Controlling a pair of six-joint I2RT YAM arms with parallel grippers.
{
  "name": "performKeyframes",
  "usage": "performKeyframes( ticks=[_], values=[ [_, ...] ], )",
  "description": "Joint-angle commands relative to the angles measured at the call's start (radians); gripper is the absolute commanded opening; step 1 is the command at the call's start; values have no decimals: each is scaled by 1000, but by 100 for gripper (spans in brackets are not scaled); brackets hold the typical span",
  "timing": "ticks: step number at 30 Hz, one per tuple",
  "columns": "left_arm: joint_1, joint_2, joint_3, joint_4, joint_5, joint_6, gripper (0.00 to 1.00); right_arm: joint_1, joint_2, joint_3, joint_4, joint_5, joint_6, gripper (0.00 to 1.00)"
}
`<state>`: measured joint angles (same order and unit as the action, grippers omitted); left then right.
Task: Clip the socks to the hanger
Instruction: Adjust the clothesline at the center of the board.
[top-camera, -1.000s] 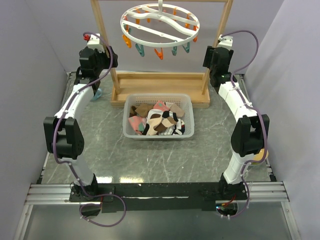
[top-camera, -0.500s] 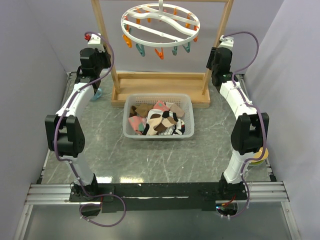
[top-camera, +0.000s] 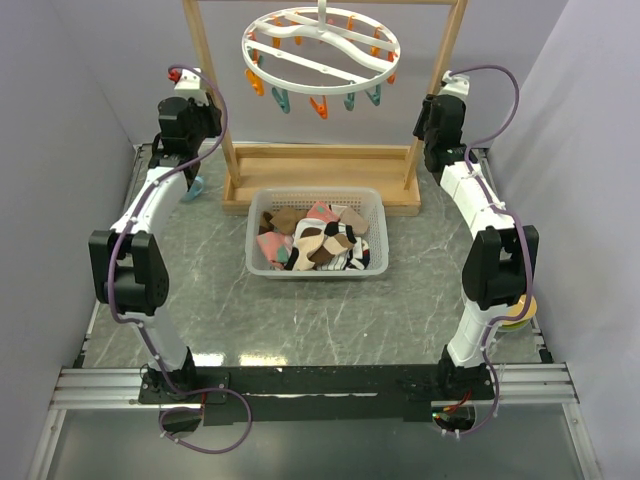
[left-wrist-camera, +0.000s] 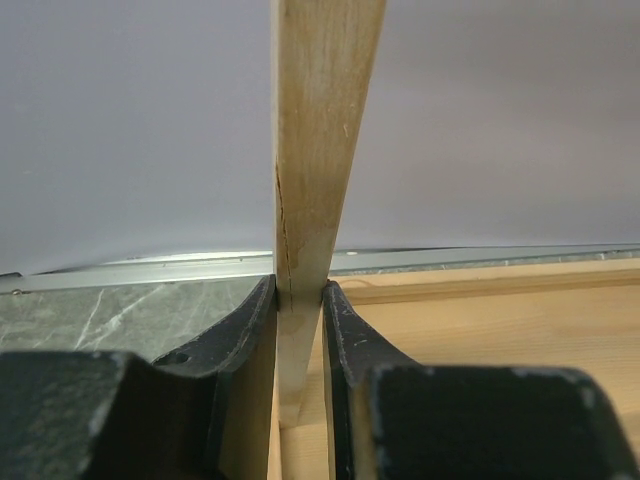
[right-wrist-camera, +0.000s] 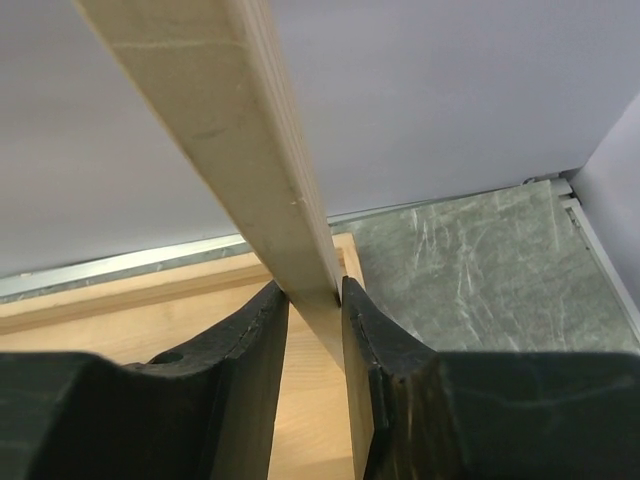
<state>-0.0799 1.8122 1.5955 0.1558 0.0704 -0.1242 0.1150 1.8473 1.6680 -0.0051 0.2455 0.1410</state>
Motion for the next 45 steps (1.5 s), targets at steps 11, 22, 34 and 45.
performKeyframes(
  ticks=[11, 22, 34, 45],
  values=[
    [-18, -249, -215, -56, 215, -107, 1, -20, -218, -244, 34, 14, 108, 33],
    [-20, -381, -330, -105, 194, -109, 5, -17, -430, -478, 79, 43, 121, 33],
    [-20, -318, -276, -104, 129, -153, 77, -28, -220, -254, 128, 15, -6, 88],
    [-20, -160, -132, -73, 20, -134, 79, -40, 3, -71, 286, 26, -60, 80]
  ],
)
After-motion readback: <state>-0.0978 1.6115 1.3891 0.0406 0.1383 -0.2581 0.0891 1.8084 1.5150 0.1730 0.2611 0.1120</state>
